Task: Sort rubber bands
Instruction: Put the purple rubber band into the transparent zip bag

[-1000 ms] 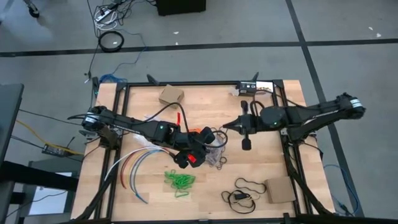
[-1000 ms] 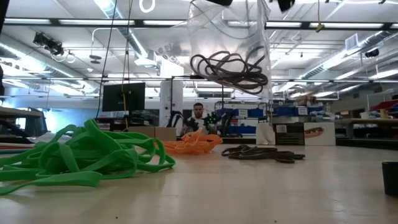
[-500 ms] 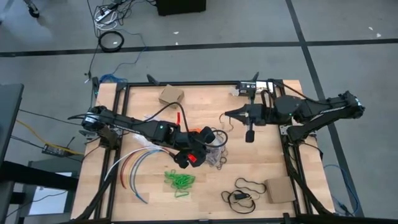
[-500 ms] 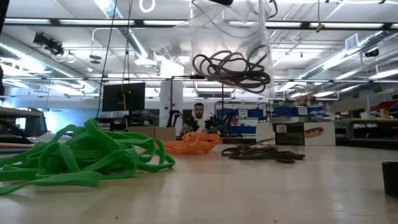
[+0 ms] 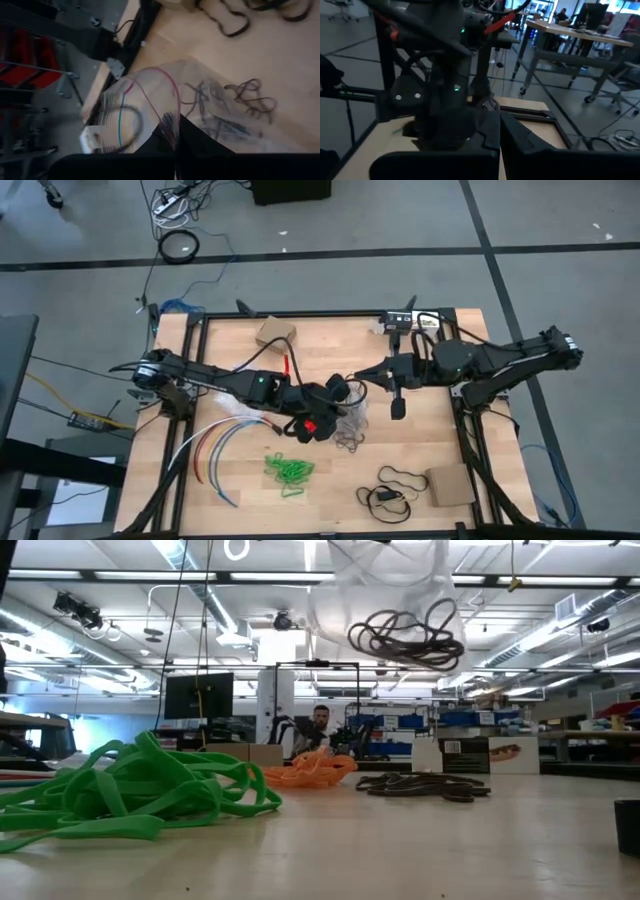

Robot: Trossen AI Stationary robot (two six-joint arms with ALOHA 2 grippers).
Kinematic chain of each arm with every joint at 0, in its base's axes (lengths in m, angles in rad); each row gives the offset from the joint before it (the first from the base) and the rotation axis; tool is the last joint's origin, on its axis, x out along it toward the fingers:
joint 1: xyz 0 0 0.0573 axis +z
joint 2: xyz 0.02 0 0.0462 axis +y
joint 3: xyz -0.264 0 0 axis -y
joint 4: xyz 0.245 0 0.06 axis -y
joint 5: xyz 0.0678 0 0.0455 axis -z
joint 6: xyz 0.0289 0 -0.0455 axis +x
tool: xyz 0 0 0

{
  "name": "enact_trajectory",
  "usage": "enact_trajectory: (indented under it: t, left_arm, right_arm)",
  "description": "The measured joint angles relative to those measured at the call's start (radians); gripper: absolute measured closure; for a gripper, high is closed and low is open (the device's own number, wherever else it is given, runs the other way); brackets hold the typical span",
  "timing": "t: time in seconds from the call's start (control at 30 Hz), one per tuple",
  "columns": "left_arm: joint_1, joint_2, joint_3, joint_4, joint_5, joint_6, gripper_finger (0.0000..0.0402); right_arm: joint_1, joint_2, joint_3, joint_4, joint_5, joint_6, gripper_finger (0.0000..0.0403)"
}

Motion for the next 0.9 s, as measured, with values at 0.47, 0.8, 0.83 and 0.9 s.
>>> enact_trajectory:
  t: [0.47, 0.8, 0.83, 0.9]
  left_arm:
    - [0.006, 0.0, 0.0, 0.047, -0.066, 0.057, 0.0401]
    - [0.006, 0.0, 0.0, 0.053, -0.112, 0.084, 0.0401]
    - [0.006, 0.0, 0.0, 0.054, -0.112, 0.092, 0.0401]
    - [0.002, 0.0, 0.0, 0.056, -0.112, 0.105, 0.0401]
  right_arm:
    - [0.013, 0.004, 0.0, -0.036, -0.003, 0.072, 0.0403]
    - [0.047, 0.004, 0.0, -0.061, -0.022, 0.14, 0.0403]
    - [0.047, 0.004, 0.0, -0.068, -0.021, 0.145, 0.0403]
    - [0.047, 0.004, 0.0, -0.089, -0.021, 0.163, 0.0403]
